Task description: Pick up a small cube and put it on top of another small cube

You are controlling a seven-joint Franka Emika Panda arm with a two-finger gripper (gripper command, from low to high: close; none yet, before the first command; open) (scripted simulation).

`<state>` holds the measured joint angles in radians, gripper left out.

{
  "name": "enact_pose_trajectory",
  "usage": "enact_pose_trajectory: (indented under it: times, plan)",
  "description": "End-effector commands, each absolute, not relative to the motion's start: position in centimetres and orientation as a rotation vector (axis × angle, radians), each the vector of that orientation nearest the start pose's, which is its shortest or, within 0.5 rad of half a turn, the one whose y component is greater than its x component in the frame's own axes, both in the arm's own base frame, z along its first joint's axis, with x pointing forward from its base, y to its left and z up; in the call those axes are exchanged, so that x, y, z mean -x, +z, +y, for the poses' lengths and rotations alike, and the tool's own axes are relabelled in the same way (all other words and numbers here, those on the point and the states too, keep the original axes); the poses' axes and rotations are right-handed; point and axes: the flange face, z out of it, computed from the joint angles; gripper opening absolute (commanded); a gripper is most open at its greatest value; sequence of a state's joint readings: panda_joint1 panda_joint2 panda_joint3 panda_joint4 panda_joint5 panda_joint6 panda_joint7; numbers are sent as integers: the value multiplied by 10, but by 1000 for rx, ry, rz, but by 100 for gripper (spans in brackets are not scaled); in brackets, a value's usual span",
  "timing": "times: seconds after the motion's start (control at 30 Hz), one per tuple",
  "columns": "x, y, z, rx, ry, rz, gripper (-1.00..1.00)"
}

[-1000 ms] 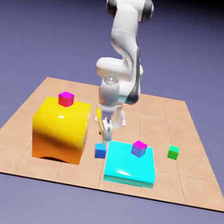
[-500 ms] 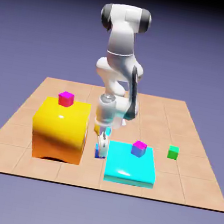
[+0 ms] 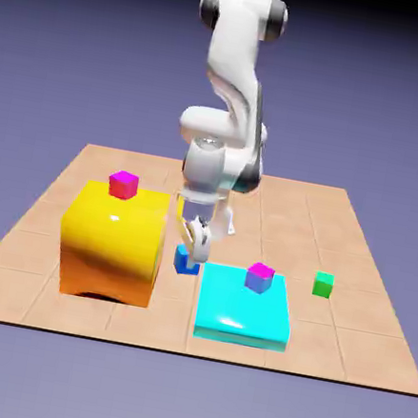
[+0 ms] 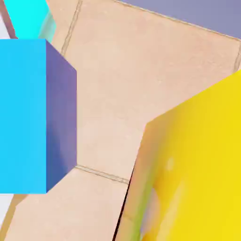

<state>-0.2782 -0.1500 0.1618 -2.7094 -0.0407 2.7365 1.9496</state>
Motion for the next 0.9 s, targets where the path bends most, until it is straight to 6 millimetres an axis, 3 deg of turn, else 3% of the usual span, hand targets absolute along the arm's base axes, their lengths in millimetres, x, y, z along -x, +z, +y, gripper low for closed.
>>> enact_pose_trajectory:
  times: [0.0, 0.03, 0.17, 0.4, 0.6, 0.67, 0.83, 0.87]
  plan:
    - [-426, 310, -57, 1602, -252, 2554, -100]
    - [-435, 328, -65, 1608, -293, 2543, -100]
    - [-421, 378, -119, 1454, -319, 2680, -100]
    - [-366, 467, -195, 1153, -341, 2899, -100]
    - [-265, 465, -226, 656, 5, 3064, -100]
    - [-262, 463, -226, 637, 26, 3065, -100]
    - [-262, 393, -225, 637, 26, 3065, -100]
    - [-262, 393, -225, 637, 26, 3065, 100]
